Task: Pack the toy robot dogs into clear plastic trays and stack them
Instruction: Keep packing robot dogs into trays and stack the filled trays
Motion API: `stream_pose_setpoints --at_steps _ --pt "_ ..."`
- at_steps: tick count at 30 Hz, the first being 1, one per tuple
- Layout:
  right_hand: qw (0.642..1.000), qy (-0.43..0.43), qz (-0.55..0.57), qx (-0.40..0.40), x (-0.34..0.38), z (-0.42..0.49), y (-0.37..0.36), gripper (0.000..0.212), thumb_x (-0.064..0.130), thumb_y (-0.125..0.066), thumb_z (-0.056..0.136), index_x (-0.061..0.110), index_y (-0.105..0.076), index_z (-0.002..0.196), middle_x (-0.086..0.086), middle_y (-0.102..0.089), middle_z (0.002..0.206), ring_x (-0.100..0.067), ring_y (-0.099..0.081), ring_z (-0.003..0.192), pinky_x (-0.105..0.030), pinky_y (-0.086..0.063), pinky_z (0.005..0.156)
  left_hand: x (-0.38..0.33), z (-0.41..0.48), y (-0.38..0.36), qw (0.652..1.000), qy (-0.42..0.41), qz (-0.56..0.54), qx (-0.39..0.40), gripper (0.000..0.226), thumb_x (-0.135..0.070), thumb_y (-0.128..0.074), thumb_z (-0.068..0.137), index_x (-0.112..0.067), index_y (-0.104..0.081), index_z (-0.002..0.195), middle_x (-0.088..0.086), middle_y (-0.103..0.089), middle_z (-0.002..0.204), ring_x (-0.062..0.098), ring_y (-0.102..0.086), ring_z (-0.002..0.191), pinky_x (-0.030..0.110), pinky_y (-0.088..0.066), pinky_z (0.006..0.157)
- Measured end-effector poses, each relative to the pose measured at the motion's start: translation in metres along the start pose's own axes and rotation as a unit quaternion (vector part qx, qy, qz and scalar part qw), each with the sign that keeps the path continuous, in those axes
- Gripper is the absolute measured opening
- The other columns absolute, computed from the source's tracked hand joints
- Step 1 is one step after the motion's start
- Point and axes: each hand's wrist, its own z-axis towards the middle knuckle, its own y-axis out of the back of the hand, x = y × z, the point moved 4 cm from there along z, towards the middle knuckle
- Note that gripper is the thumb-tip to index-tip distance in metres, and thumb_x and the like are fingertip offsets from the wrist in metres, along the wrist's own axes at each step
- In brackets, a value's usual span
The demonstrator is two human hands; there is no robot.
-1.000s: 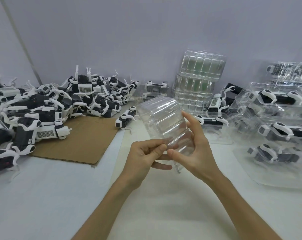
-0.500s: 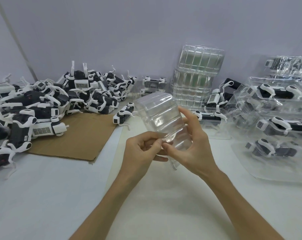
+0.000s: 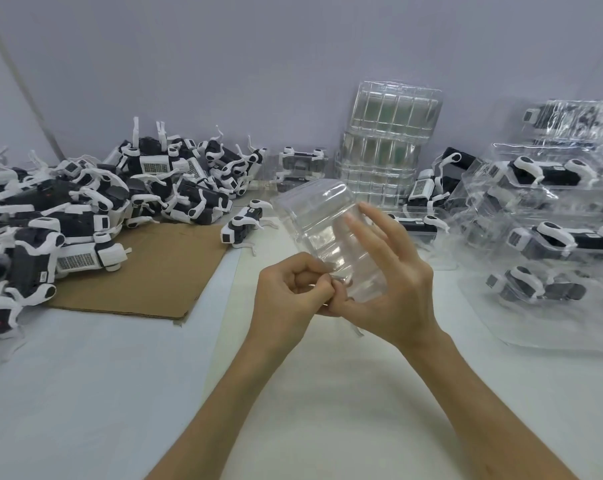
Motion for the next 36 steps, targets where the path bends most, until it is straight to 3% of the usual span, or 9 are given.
stream_pose_setpoints --at_steps 3,7,11,15,22,26,28,31,36 --pt "0.999 0.018 -0.026 -0.012 0.001 0.000 0.000 0.046 0.036 -0.072 0.081 0.009 -0.070 0.119 -0.020 -0.058 0.135 -0.022 -0.068 0.110 -0.027 -0.060 0.077 0.001 0.001 -0.003 1.000 -0.009 0.005 -0.016 0.019 -0.001 -0.057 0.076 -0.016 -0.067 0.071 0.016 -0.072 0.067 0.028 -0.076 0.073 0.029 -0.059 0.058" --pt "0.998 0.031 -0.039 -0.025 0.000 0.002 0.002 0.049 0.046 -0.073 0.084 0.007 -0.071 0.114 -0.021 -0.061 0.130 -0.019 -0.070 0.105 -0.018 -0.057 0.077 0.000 0.002 -0.003 0.999 -0.023 0.014 -0.025 0.017 0.001 -0.057 0.075 -0.013 -0.061 0.068 0.014 -0.070 0.062 0.029 -0.076 0.072 0.027 -0.058 0.059" --pt "0.998 0.030 -0.053 -0.030 -0.005 0.000 0.002 0.048 0.025 -0.086 0.069 0.002 -0.074 0.109 -0.021 -0.062 0.129 -0.020 -0.068 0.110 -0.026 -0.059 0.081 -0.002 0.004 -0.004 0.998 -0.034 0.034 -0.036 0.026 -0.002 -0.058 0.073 -0.025 -0.063 0.061 0.016 -0.070 0.063 0.038 -0.073 0.071 0.034 -0.061 0.063" --pt "0.997 0.038 -0.060 -0.021 -0.005 0.000 0.004 0.055 0.024 -0.093 0.064 0.000 -0.073 0.108 -0.022 -0.065 0.124 -0.023 -0.069 0.109 -0.032 -0.061 0.080 -0.003 0.003 -0.004 0.998 -0.043 0.036 -0.035 0.026 -0.002 -0.059 0.074 -0.024 -0.064 0.061 0.016 -0.071 0.064 0.035 -0.074 0.069 0.036 -0.061 0.063" --pt "0.997 0.024 -0.062 -0.030 -0.004 0.002 0.005 0.041 0.022 -0.082 0.072 -0.002 -0.074 0.105 -0.023 -0.067 0.120 -0.025 -0.072 0.099 -0.037 -0.062 0.071 -0.004 0.004 -0.006 0.998 -0.048 0.020 -0.030 0.029 0.000 -0.059 0.075 -0.024 -0.065 0.061 0.015 -0.070 0.063 0.037 -0.072 0.066 0.033 -0.060 0.061" --pt "0.998 0.004 -0.051 -0.030 0.000 0.004 0.005 0.044 0.035 -0.073 0.084 -0.003 -0.074 0.105 -0.021 -0.067 0.120 -0.026 -0.071 0.103 -0.034 -0.062 0.076 -0.005 0.004 -0.005 0.998 -0.046 0.019 -0.030 0.028 0.000 -0.059 0.075 -0.024 -0.065 0.061 0.016 -0.071 0.064 0.032 -0.073 0.064 0.032 -0.060 0.060" --pt "0.999 -0.014 -0.033 -0.012 0.001 0.003 0.001 0.041 0.026 -0.078 0.079 -0.002 -0.073 0.108 -0.019 -0.065 0.125 -0.024 -0.068 0.111 -0.033 -0.060 0.085 -0.004 0.004 0.000 0.999 -0.039 0.011 -0.030 0.026 0.001 -0.058 0.076 -0.021 -0.064 0.063 0.014 -0.071 0.064 0.032 -0.074 0.068 0.033 -0.060 0.060" --pt "0.996 -0.053 0.042 0.063 -0.003 0.003 -0.003 0.056 0.022 -0.084 0.071 0.005 -0.065 0.122 -0.013 -0.060 0.133 -0.020 -0.060 0.122 -0.029 -0.054 0.093 -0.004 0.002 0.006 1.000 -0.021 -0.014 -0.010 0.017 0.002 -0.055 0.080 -0.011 -0.060 0.070 0.024 -0.071 0.074 0.039 -0.073 0.073 0.037 -0.060 0.061" --pt "0.976 -0.126 0.133 0.119 -0.010 0.003 -0.006 0.076 0.033 -0.092 0.069 0.008 -0.053 0.129 -0.006 -0.062 0.118 -0.024 -0.066 0.099 -0.037 -0.058 0.079 -0.008 0.003 0.006 0.999 -0.009 -0.016 0.031 0.026 -0.007 -0.058 0.089 -0.024 -0.064 0.070 0.019 -0.075 0.083 0.032 -0.073 0.071 0.039 -0.061 0.063"
